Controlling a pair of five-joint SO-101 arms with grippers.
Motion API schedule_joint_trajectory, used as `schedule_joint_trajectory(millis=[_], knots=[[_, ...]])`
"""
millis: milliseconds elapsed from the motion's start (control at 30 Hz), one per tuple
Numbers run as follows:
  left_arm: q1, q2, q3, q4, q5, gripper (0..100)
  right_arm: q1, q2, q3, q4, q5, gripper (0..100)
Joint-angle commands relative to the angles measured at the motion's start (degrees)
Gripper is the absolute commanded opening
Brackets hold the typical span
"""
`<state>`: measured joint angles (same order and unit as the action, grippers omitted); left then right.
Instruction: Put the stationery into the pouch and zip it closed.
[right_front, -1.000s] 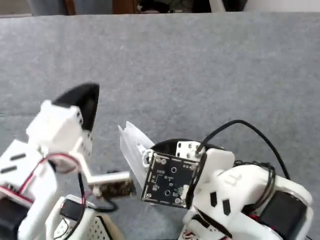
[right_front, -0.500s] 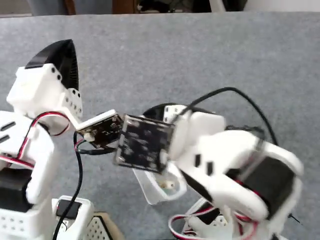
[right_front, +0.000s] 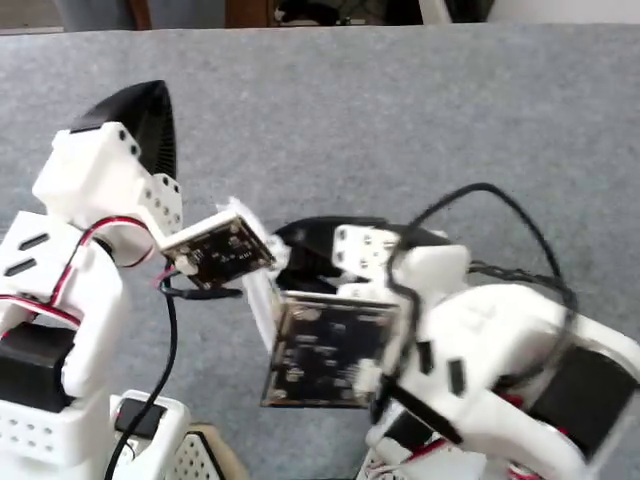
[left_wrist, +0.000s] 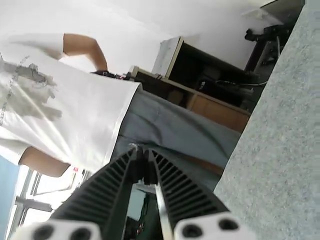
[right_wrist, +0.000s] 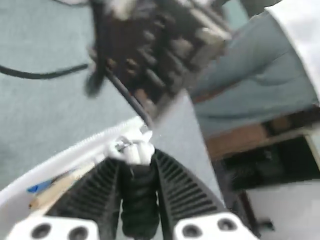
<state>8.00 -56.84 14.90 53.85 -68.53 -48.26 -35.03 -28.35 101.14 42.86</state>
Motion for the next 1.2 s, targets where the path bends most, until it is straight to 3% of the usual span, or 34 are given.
schedule_joint_trajectory(millis=[0,133,400,500,667,867,1033,1167], knots=[[3.82,0.0,-1.36,6.59,-0.26,3,-3.08,-0.92,3.21,0.18,-0.18,1.3],[4.97,0.0,-1.36,15.21,-9.32,3,-3.08,-3.65,7.52,0.18,-0.18,1.3],[4.79,-5.01,-0.75,25.14,-20.92,3,-2.73,-7.78,13.41,0.18,-0.09,1.3],[4.79,-7.3,-0.75,29.71,-24.7,3,0.7,-7.69,12.88,0.0,0.09,1.3],[4.79,-8.0,-0.75,26.55,-21.1,3,13.8,-7.87,12.88,-4.66,-0.35,1.3],[4.79,-8.35,-0.75,23.21,-14.68,3,29.01,-7.52,13.58,-14.77,-5.98,1.3],[5.23,-8.53,-0.84,23.3,-8.88,3,31.38,-3.91,19.74,-17.23,-7.03,1.3],[4.79,-8.53,-0.84,23.3,-7.12,3,25.85,-0.66,28.97,-16.18,-4.75,1.3]])
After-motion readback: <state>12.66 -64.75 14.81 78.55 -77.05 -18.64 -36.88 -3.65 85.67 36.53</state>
